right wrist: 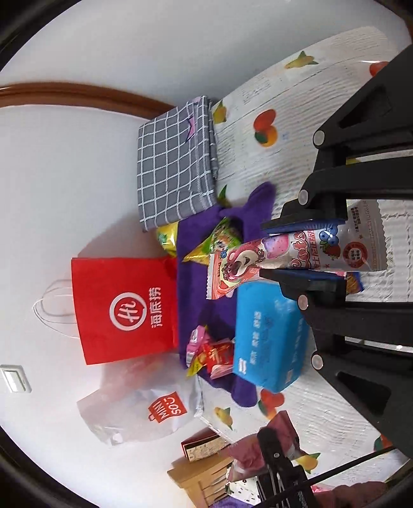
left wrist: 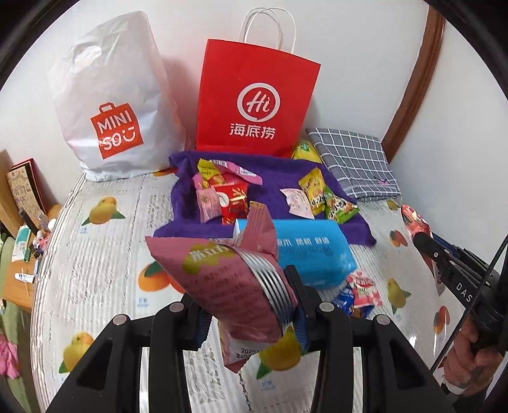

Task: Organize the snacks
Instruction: 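Carry the candy stick with right tool while left tool carries the chip bag toward towel, then lower the candy stick onto the towel with right tool while left tool holds chip bag above it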

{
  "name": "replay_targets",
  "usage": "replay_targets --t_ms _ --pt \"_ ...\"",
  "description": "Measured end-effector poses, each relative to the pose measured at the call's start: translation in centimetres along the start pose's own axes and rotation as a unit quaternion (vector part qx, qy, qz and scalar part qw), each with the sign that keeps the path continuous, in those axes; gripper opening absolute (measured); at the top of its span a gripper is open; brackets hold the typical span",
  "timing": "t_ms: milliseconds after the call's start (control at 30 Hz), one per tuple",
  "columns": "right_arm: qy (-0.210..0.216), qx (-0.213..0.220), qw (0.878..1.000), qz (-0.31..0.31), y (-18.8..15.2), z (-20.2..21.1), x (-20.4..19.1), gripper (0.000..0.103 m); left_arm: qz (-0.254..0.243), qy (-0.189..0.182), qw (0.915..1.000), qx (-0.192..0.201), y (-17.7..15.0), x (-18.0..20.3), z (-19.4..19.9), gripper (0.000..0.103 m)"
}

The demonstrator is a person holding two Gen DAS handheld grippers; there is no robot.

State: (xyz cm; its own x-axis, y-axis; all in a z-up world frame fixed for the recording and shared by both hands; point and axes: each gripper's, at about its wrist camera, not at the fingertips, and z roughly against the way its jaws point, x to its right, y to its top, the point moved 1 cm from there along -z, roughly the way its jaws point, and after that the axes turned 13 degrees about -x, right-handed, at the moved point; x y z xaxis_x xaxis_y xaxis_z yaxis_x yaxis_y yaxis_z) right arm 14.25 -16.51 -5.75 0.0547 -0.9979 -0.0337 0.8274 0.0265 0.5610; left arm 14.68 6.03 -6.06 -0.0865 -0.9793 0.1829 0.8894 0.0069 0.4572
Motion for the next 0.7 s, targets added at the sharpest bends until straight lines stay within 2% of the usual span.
replay_targets --t_ms 300,700 --pt "0.023 -0.005 1.0 0.003 2.3 -1.5 -0.8 0.021 0.0 0.012 0.9998 0.013 2.0 -0.7 -1.2 0.04" --pt "0.036 -0.004 0.999 0.012 6.2 -5.1 -2.3 0.021 0.001 0.004 0.9999 0.015 4.3 -2.2 -4.3 0.04"
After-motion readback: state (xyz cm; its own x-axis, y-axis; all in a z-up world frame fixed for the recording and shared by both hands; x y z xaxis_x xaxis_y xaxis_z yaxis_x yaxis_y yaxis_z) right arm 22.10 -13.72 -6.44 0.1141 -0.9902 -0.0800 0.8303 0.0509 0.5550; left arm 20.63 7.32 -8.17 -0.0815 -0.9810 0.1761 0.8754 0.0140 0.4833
